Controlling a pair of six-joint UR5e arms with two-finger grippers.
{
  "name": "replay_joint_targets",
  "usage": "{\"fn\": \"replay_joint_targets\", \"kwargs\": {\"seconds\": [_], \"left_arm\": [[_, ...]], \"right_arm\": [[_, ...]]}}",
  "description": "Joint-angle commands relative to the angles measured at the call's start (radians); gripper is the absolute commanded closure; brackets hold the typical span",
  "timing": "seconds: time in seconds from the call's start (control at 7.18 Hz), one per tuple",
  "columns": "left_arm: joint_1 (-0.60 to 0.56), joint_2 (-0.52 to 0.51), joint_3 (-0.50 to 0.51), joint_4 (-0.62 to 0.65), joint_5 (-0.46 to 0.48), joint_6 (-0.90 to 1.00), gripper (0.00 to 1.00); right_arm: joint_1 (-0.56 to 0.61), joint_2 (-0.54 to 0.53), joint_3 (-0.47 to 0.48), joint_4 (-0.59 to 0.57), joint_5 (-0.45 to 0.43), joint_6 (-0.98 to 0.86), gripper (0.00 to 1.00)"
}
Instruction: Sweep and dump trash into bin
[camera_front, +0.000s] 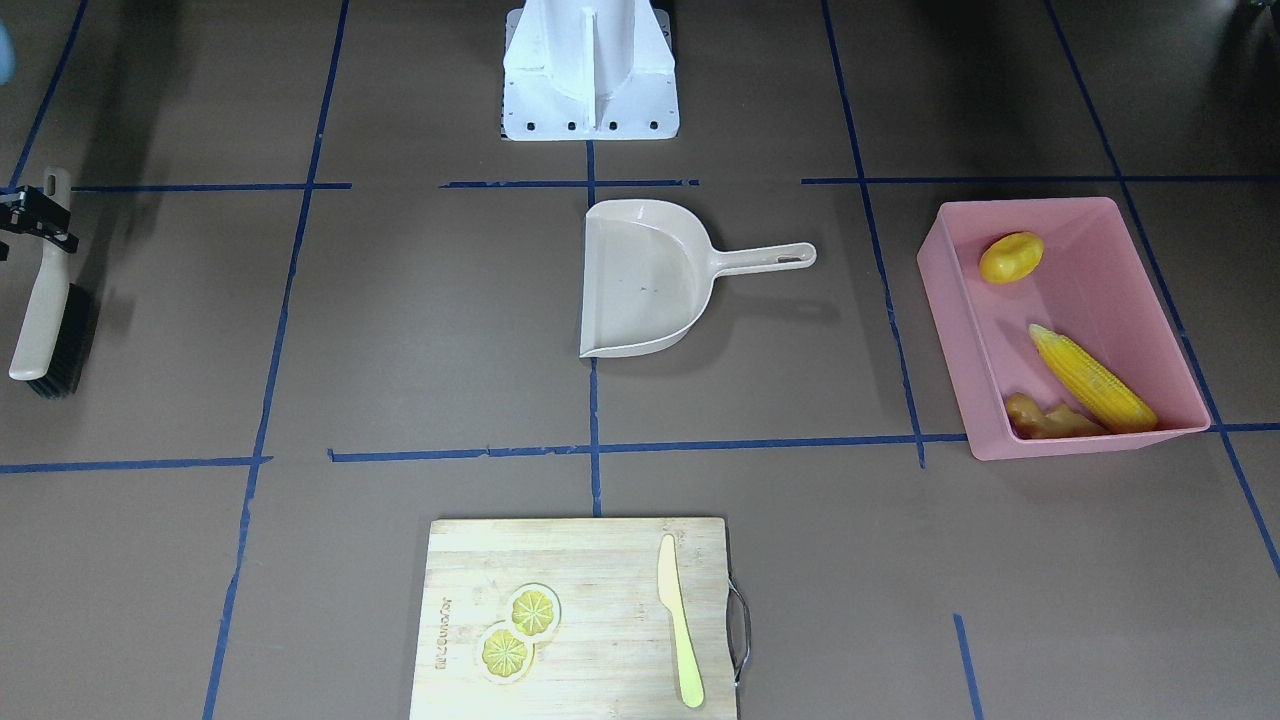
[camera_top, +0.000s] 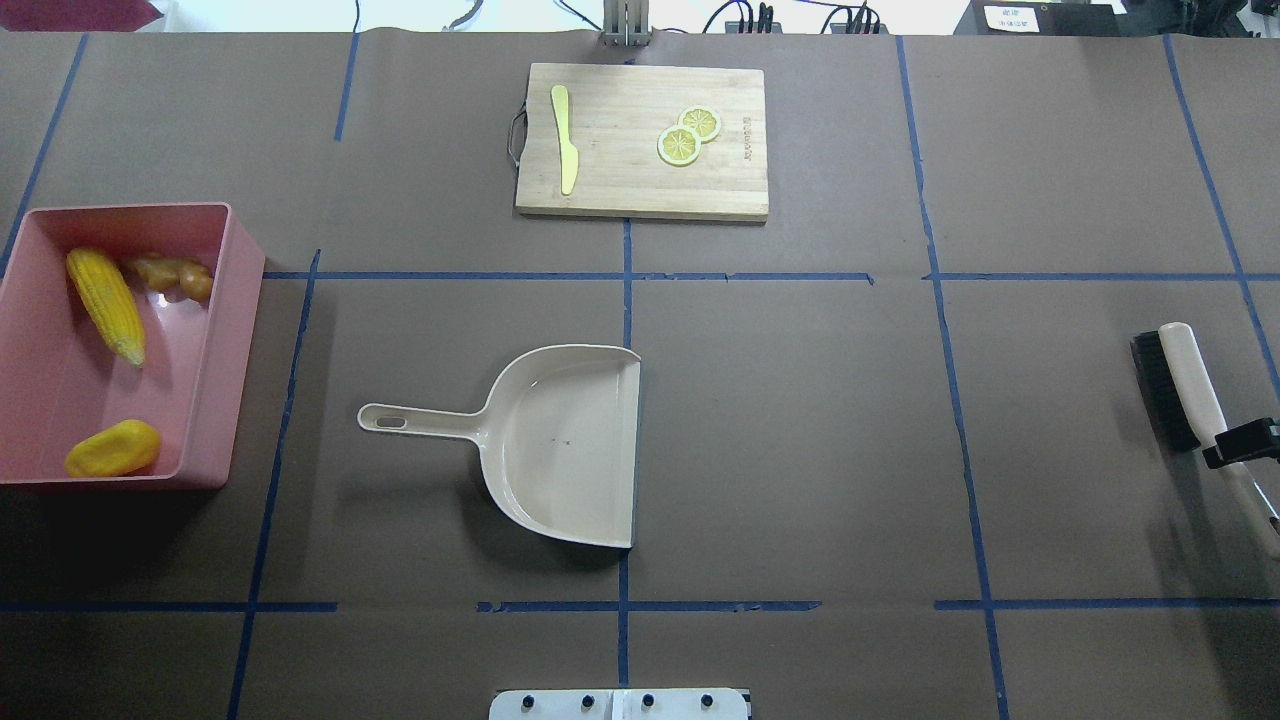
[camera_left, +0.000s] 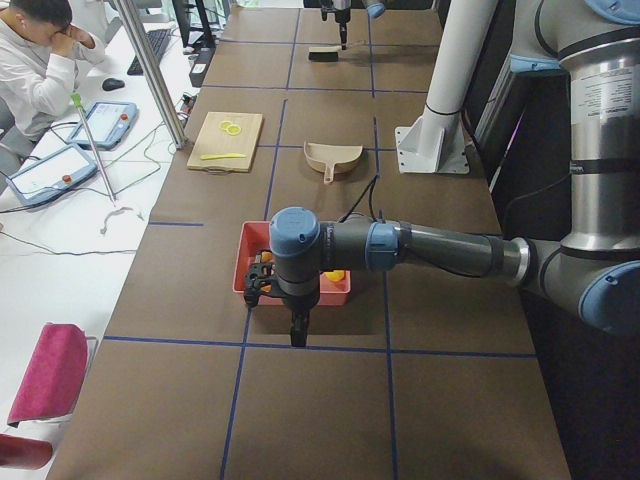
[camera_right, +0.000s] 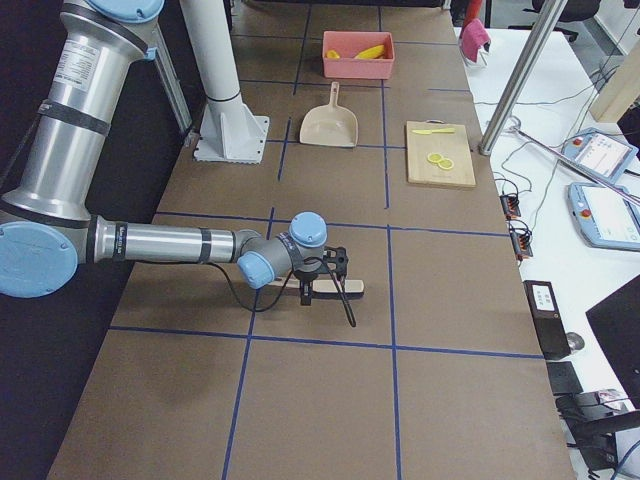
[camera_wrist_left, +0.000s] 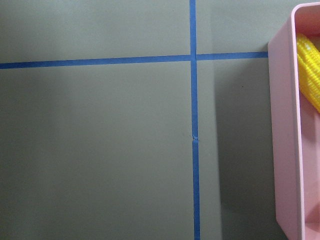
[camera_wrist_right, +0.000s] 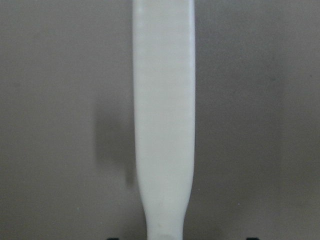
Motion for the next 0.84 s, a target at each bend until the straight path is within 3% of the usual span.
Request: {"fn": "replay_joint_targets", "kwargs": {"seconds": [0.0, 0.28, 0.42, 0.7], "left_arm": [[0.0, -0.003, 0.0, -0.003, 0.0, 0.002, 0.0], [0.0, -0.005, 0.002, -0.003, 0.0, 0.002, 0.0], [0.0, -0.005, 0.002, -0.003, 0.0, 0.002, 0.0], [0.0, -0.005, 0.0, -0.003, 0.0, 0.003, 0.0]], "right_arm": [[0.236, 0.053, 0.018, -0.26, 0.044, -0.36, 0.0], [0.451, 0.192, 0.021, -0.632, 0.052, -0.659, 0.0], [0.479, 0.254, 0.025, -0.709, 0.01, -0.667, 0.01], [0.48, 0.248, 0.032, -0.706, 0.014, -0.633, 0.0]]}}
